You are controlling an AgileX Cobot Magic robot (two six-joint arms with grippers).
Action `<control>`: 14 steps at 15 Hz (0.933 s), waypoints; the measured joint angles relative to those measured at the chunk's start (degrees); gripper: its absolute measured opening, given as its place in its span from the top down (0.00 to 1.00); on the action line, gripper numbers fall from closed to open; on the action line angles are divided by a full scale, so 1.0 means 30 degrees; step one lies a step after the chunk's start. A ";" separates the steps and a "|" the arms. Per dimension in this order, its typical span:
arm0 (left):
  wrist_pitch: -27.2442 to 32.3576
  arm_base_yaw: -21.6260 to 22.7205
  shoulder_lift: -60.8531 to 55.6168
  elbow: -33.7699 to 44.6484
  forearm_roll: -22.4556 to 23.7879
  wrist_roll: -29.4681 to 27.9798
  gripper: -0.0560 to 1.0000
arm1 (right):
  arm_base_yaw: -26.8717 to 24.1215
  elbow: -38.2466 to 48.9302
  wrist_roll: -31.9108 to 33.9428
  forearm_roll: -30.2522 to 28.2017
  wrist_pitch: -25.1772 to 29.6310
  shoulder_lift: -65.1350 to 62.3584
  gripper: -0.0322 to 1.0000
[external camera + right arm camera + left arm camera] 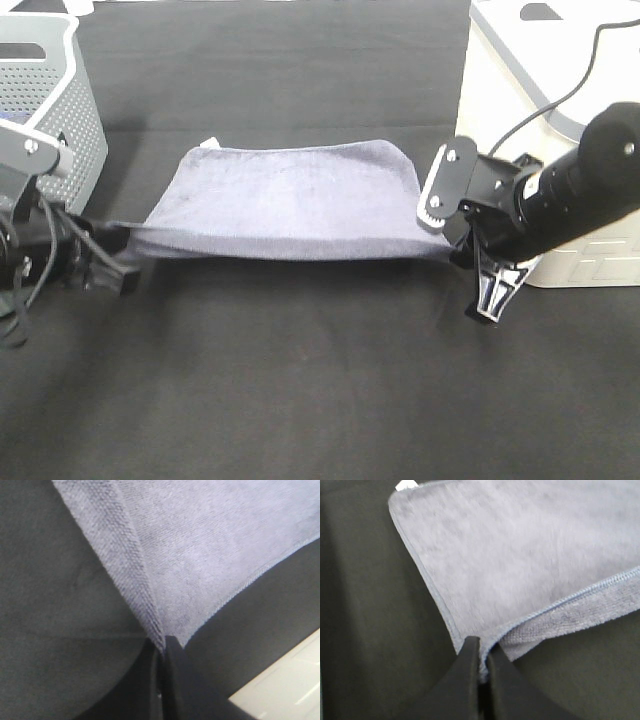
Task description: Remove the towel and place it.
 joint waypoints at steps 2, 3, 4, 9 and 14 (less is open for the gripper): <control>-0.0153 0.0000 0.0611 0.0439 0.0210 -0.0306 0.95 | 0.0019 0.0477 0.0019 0.0191 -0.0688 0.0802 0.95; -0.0191 -0.0019 0.1089 0.0516 0.0401 -0.0611 0.95 | 0.0019 0.0516 0.0019 0.0229 -0.0917 0.1280 0.95; -0.0325 -0.0019 0.1509 0.0516 0.0497 -0.0898 0.95 | 0.0019 0.0516 0.0019 0.0267 -0.1184 0.1681 0.95; -0.0497 -0.0019 0.2559 0.0516 0.0630 -0.1451 0.95 | 0.0019 0.0516 0.0019 0.0267 -0.1547 0.2330 0.95; -0.0306 0.0019 0.2578 0.0516 0.0153 -0.1853 0.79 | -0.0019 0.0554 -0.0172 0.0210 -0.1432 0.2330 0.80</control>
